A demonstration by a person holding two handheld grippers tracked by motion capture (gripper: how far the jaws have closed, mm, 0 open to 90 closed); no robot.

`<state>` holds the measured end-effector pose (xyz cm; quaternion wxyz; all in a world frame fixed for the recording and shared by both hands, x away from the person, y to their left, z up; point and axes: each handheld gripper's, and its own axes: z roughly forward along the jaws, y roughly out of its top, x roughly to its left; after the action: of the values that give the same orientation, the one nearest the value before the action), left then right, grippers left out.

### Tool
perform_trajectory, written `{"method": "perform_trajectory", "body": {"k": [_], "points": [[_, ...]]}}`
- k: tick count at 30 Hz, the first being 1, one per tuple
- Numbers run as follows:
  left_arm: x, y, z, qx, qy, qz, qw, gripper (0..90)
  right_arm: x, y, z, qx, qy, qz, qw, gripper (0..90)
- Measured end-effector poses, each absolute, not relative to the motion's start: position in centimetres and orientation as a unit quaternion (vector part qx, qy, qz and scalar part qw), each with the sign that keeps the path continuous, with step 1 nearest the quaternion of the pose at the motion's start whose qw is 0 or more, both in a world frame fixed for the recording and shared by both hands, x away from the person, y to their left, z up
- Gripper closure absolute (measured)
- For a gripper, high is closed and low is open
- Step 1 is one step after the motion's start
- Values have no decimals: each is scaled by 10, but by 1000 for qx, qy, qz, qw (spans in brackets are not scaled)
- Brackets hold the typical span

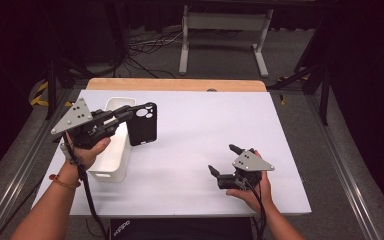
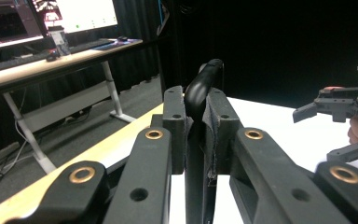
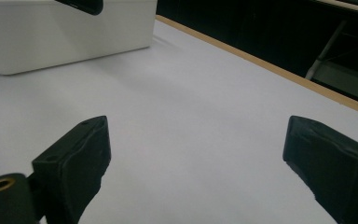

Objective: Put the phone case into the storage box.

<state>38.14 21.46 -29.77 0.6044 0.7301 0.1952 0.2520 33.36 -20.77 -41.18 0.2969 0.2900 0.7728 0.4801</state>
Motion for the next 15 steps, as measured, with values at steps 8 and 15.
{"method": "perform_trajectory", "body": {"k": [8, 15], "points": [[395, 233, -290, 732, 189, 253, 604, 811, 336, -212, -412, 294, 775, 473, 298, 57], [402, 246, -288, 730, 188, 263, 602, 811, 336, -209, -416, 288, 782, 465, 298, 57]]}}
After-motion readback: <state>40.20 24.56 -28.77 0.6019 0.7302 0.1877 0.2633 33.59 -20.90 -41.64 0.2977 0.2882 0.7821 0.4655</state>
